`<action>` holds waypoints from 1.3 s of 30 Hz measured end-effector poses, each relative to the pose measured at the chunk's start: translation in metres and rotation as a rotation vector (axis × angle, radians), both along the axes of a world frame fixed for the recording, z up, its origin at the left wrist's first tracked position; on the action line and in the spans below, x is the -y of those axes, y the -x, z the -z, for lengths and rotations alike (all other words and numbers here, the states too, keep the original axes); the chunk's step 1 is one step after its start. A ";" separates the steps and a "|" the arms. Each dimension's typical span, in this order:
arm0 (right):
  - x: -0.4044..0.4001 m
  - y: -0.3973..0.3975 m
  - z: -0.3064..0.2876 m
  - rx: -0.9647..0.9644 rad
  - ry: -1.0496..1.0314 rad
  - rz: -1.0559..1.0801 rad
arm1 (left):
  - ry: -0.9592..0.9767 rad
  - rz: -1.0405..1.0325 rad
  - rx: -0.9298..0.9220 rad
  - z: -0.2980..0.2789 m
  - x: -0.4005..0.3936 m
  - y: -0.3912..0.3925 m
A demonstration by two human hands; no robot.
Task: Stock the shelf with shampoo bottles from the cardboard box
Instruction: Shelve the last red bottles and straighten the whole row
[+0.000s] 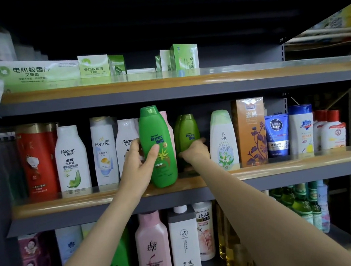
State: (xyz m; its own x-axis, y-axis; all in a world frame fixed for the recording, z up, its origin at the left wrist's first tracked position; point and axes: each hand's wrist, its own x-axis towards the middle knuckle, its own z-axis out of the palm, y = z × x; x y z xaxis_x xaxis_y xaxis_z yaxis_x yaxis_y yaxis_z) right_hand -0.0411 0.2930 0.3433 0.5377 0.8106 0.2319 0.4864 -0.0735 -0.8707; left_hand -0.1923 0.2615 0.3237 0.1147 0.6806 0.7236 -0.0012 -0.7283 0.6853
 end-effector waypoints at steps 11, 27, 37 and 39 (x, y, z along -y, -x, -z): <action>0.010 0.006 -0.003 0.134 0.018 0.014 | 0.007 -0.006 -0.041 -0.002 0.003 -0.010; 0.076 -0.023 -0.007 0.525 -0.308 -0.110 | -0.188 -0.357 -0.286 -0.022 0.001 -0.066; 0.071 -0.019 -0.002 0.583 -0.182 -0.037 | -0.222 -0.532 -0.355 -0.009 0.000 -0.066; 0.071 -0.017 0.000 0.592 -0.162 -0.043 | -0.220 -0.552 -0.413 0.000 0.001 -0.063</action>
